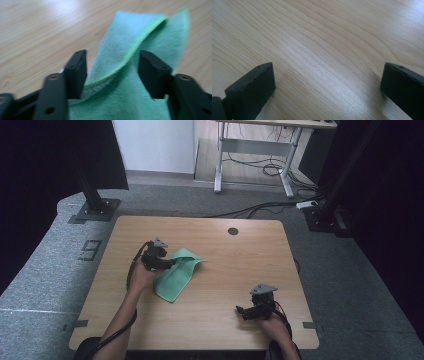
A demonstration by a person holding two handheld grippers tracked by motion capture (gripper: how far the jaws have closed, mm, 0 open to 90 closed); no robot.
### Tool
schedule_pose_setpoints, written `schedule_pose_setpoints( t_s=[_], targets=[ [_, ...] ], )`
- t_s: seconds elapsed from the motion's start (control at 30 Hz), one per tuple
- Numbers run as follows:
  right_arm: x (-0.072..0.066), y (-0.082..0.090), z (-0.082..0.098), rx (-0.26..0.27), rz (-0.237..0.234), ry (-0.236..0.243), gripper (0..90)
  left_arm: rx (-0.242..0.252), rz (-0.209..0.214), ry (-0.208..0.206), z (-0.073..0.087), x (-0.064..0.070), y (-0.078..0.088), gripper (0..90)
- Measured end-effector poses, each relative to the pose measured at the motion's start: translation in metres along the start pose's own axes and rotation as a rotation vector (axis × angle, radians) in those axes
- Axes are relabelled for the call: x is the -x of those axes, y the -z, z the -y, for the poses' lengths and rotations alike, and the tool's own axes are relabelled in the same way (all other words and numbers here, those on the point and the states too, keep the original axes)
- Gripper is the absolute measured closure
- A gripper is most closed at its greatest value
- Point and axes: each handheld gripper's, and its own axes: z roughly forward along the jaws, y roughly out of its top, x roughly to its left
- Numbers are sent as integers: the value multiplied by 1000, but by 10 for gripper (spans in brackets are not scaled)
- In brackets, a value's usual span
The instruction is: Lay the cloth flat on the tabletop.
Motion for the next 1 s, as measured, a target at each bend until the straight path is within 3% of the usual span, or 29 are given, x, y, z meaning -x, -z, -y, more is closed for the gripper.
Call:
schedule_pose_setpoints(
  t_s=[0.07, 0.1, 0.13, 0.23, 0.47, 0.77, 1.0],
  targets=[
    [0, 0, 0, 0, 0, 0, 0, -23, -1, 4, 2, -2, -4, 638],
    [0, 0, 0, 0, 0, 0, 0, -43, -2, 6, 4, -4, -7, 638],
    [0, 0, 0, 0, 0, -2, 0, -60, -1, 9, 6, -5, -10, 722],
    [-1, 0, 0, 0, 3, -8, 0, -94, 5, 13, 15, -6, -17, 779],
    [-1, -1, -1, -1, 9, -14, 0, -88, 31, 25, 26, 1, -17, 807],
    [-5, -5, -10, -18, 11, -27, 22, -92, 94, 27, 34, 27, -9, 774],
    [-14, -17, -34, 38, -31, -46, 22, -80, 132, -10, 31, 47, -10, 718]
  ],
)
